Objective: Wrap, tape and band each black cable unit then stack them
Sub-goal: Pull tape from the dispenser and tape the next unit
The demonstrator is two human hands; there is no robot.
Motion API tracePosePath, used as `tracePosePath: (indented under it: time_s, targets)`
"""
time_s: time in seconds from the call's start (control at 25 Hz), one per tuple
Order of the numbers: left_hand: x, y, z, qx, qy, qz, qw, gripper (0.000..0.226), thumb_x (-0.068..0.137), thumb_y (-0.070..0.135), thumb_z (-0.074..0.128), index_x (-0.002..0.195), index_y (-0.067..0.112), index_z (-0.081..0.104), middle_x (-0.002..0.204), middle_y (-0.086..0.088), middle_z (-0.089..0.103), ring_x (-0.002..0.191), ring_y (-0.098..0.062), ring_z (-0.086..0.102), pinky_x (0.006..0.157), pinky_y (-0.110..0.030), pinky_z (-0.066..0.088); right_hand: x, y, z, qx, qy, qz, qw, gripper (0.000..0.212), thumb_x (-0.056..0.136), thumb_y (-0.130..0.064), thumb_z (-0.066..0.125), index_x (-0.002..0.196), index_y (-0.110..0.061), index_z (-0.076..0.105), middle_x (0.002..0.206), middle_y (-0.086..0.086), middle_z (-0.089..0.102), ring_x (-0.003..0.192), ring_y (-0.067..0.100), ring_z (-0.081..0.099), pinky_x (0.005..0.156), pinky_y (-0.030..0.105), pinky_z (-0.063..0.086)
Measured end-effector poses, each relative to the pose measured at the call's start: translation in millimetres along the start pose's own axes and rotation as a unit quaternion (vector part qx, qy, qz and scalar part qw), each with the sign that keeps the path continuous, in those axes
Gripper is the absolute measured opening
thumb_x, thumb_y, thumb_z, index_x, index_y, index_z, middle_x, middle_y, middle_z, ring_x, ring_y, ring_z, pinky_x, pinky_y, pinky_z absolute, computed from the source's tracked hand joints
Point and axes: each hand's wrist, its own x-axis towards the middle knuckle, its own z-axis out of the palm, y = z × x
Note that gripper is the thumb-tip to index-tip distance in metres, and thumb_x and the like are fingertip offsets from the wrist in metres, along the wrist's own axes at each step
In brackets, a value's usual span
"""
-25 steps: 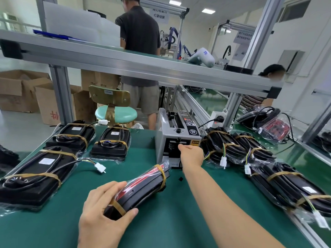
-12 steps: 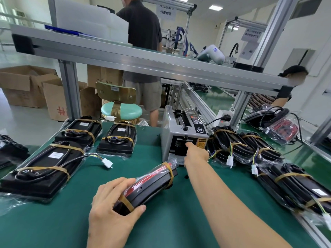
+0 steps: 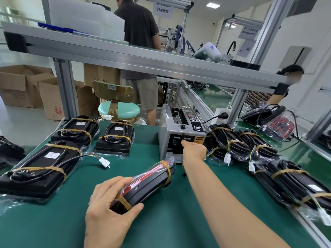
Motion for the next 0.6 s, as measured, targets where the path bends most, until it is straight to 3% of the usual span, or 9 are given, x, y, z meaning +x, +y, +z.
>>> tracePosePath:
  time_s: [0.08, 0.24, 0.36, 0.48, 0.56, 0.6]
  targets:
    - [0.0, 0.8, -0.1, -0.002, 0.000, 0.001, 1.000, 0.059, 0.040, 0.022, 0.079, 0.099, 0.026, 0.069, 0.108, 0.026, 0.056, 0.102, 0.004, 0.050, 0.093, -0.024, 0.040, 0.6, -3.1, 2.8, 0.023, 0.010, 0.034, 0.999, 0.024, 0.078, -0.015, 0.076, 0.063, -0.013, 0.058, 0.067, 0.002, 0.055, 0.067, 0.024, 0.053, 0.065, 0.031, 0.046]
    - [0.8, 1.6, -0.4, -0.002, -0.004, 0.002, 1.000, 0.059, 0.040, 0.022, 0.079, 0.098, 0.025, 0.069, 0.101, 0.019, 0.061, 0.102, 0.001, 0.051, 0.089, -0.034, 0.043, 3.3, -2.3, -0.5, 0.053, -0.028, 0.077, 0.995, 0.021, 0.082, -0.011, 0.066, 0.067, -0.011, 0.052, 0.065, 0.001, 0.048, 0.050, 0.019, 0.038, 0.058, 0.026, 0.042]
    - [0.3, 0.1, -0.5, 0.006, -0.005, 0.006, 1.000, 0.058, 0.040, 0.023, 0.079, 0.098, 0.022, 0.070, 0.103, 0.012, 0.062, 0.102, 0.002, 0.051, 0.088, -0.035, 0.043, -0.1, -3.5, -0.5, 0.042, -0.042, 0.063, 0.996, 0.025, 0.084, -0.011, 0.065, 0.065, -0.013, 0.048, 0.060, 0.001, 0.043, 0.048, 0.017, 0.034, 0.046, 0.025, 0.031]
    - [0.6, 1.1, -0.5, 0.006, -0.007, 0.011, 1.000, 0.058, 0.041, 0.023, 0.079, 0.098, 0.022, 0.070, 0.103, 0.012, 0.062, 0.102, 0.002, 0.050, 0.088, -0.034, 0.043, -4.7, -3.0, -3.1, 0.088, -0.046, 0.080, 0.992, 0.028, 0.085, -0.014, 0.060, 0.063, -0.013, 0.042, 0.056, 0.000, 0.035, 0.048, 0.017, 0.026, 0.046, 0.026, 0.022]
    - [0.6, 0.8, -0.6, 0.007, -0.007, 0.013, 1.000, 0.058, 0.041, 0.022, 0.079, 0.098, 0.023, 0.069, 0.102, 0.011, 0.062, 0.102, 0.002, 0.050, 0.088, -0.034, 0.043, -8.5, 0.2, -11.1, 0.092, -0.055, 0.050, 0.993, 0.022, 0.086, -0.013, 0.059, 0.067, -0.011, 0.049, 0.055, -0.001, 0.037, 0.047, 0.016, 0.027, 0.046, 0.026, 0.025]
    - [0.4, 0.1, -0.5, 0.008, -0.005, 0.014, 1.000, 0.058, 0.041, 0.022, 0.079, 0.098, 0.023, 0.069, 0.102, 0.011, 0.062, 0.102, 0.002, 0.050, 0.088, -0.034, 0.043, -10.6, 2.7, -15.3, 0.077, -0.052, 0.014, 0.996, 0.016, 0.087, -0.013, 0.059, 0.072, -0.008, 0.059, 0.055, 0.002, 0.045, 0.048, 0.019, 0.036, 0.048, 0.028, 0.034]
